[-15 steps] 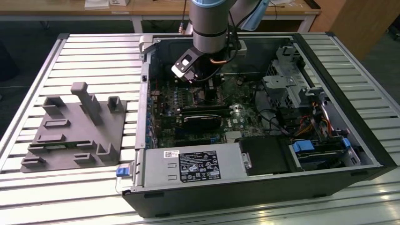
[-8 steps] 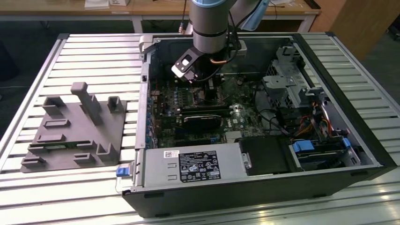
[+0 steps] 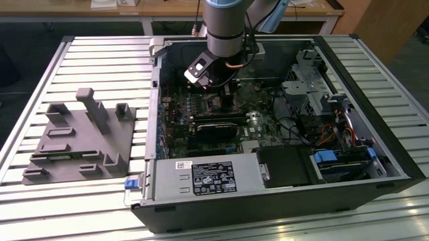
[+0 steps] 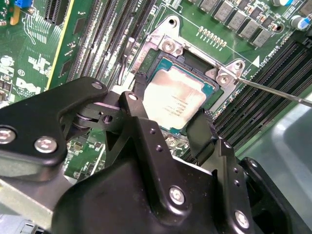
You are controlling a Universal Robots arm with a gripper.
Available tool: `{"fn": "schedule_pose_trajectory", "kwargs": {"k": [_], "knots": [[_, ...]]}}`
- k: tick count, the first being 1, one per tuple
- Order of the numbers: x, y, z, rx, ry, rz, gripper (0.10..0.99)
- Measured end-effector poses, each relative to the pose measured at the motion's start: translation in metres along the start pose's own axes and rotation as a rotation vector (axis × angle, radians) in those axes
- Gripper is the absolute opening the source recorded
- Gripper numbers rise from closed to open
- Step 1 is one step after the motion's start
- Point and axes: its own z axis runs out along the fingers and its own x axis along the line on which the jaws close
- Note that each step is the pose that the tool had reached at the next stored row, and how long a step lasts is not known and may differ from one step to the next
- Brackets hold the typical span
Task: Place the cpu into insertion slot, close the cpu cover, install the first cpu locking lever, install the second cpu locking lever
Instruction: 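Place the cpu into insertion slot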
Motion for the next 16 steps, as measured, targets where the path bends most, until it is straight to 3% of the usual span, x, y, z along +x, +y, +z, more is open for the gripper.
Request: {"fn": "schedule_pose_trajectory", "kwargs": {"k": [7, 16], "knots": [[0.0, 0.0004, -0.0067, 0.0, 0.0004, 0.0, 0.612], [0.0, 0.0005, -0.0071, 0.0, 0.0005, 0.0, 0.612]]}}
